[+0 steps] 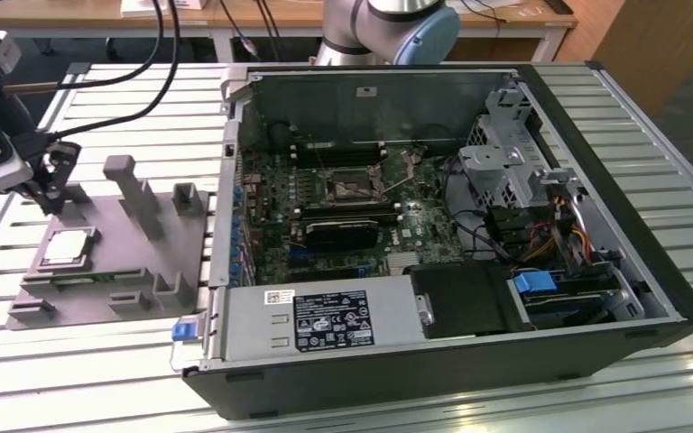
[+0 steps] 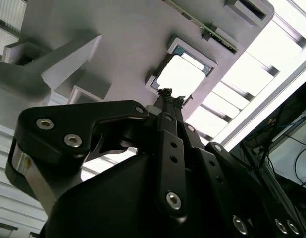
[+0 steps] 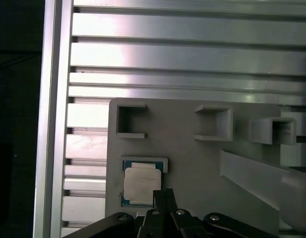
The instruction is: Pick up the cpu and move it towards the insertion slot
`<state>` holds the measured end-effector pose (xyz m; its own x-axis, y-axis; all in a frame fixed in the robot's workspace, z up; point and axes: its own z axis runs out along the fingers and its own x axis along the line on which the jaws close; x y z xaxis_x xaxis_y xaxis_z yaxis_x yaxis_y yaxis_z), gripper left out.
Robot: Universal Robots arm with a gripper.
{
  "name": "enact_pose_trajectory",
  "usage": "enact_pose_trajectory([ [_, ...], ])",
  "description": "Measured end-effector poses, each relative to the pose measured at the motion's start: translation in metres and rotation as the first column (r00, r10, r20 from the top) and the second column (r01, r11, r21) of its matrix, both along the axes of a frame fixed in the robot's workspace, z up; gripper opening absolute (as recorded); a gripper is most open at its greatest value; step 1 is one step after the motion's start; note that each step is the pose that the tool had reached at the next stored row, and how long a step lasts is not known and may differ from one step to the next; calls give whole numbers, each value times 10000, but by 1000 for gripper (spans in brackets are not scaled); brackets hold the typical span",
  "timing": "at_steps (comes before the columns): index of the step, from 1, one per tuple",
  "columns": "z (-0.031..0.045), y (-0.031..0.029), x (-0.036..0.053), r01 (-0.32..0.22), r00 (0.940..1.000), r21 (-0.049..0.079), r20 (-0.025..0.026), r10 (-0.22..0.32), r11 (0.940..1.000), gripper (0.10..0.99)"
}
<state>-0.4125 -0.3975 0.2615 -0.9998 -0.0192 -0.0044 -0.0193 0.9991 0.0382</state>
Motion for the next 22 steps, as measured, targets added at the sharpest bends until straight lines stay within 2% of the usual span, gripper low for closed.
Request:
enact_pose_trajectory([
  [9, -149, -1, -41, 2, 10000, -1, 6, -2, 10000, 102],
  [12, -193, -3, -71, 1, 10000, 2, 40, -1, 10000, 102],
  [17, -247, -13, -128, 1, 9999, 5, 171, -1, 10000, 102],
  [22, -318, -62, -165, 1, 9998, 6, 212, -1, 10000, 102],
])
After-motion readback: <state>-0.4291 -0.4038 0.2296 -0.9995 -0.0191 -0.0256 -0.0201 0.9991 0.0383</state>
